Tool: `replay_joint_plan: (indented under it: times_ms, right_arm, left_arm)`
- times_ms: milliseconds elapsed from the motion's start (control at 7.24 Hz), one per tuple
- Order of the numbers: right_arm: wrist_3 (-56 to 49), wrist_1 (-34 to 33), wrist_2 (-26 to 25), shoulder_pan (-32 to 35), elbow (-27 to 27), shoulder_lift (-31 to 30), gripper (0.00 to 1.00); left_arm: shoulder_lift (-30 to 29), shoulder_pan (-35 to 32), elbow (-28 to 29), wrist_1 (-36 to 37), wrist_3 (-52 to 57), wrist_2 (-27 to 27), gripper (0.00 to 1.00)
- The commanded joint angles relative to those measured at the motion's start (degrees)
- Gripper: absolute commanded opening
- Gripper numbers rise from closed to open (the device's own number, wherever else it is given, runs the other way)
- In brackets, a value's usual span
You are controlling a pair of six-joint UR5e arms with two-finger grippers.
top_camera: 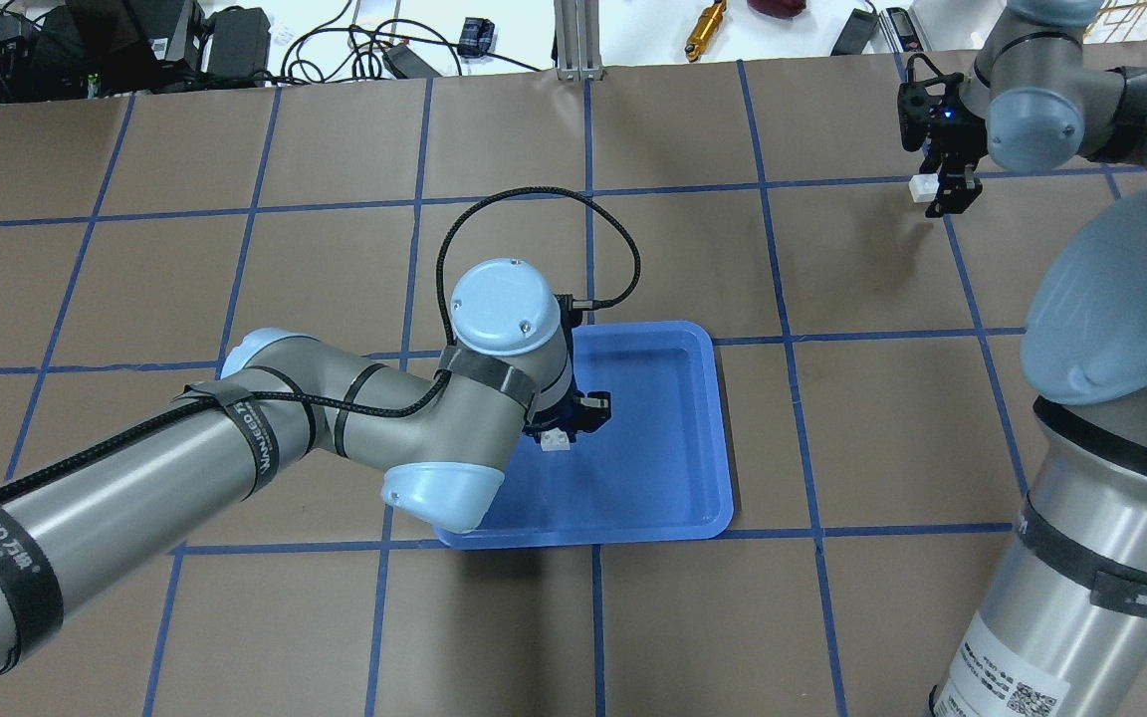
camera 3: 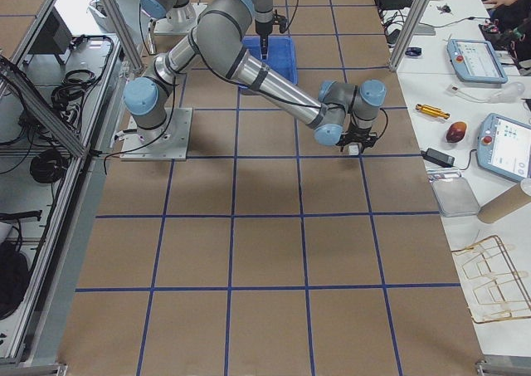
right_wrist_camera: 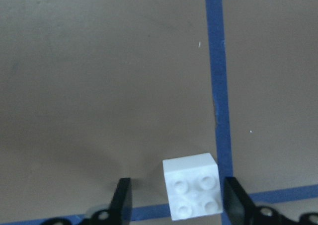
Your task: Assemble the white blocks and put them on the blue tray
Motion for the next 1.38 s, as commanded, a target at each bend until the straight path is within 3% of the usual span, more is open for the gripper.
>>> replay_joint_plan:
  times_ms: [0, 553, 1243]
  right_arm:
    - [0.0, 0.0, -2.0, 0.0, -0.1, -0.3, 0.0]
    - [0.0, 4.6, -2.0, 1.0, -0.1, -2.9, 0.0]
    - [5.3, 17.4, -1.5, 7.5, 0.8, -9.3, 0.0]
  left_arm:
    - [-0.1, -0.1, -0.8, 0.9, 0.2, 0.1, 0.0]
    - [-1.2, -0.1, -0.6, 1.1, -0.3, 2.5, 0.0]
    - [-2.4, -0.1, -0.6, 2.7, -1.1, 2.2, 0.0]
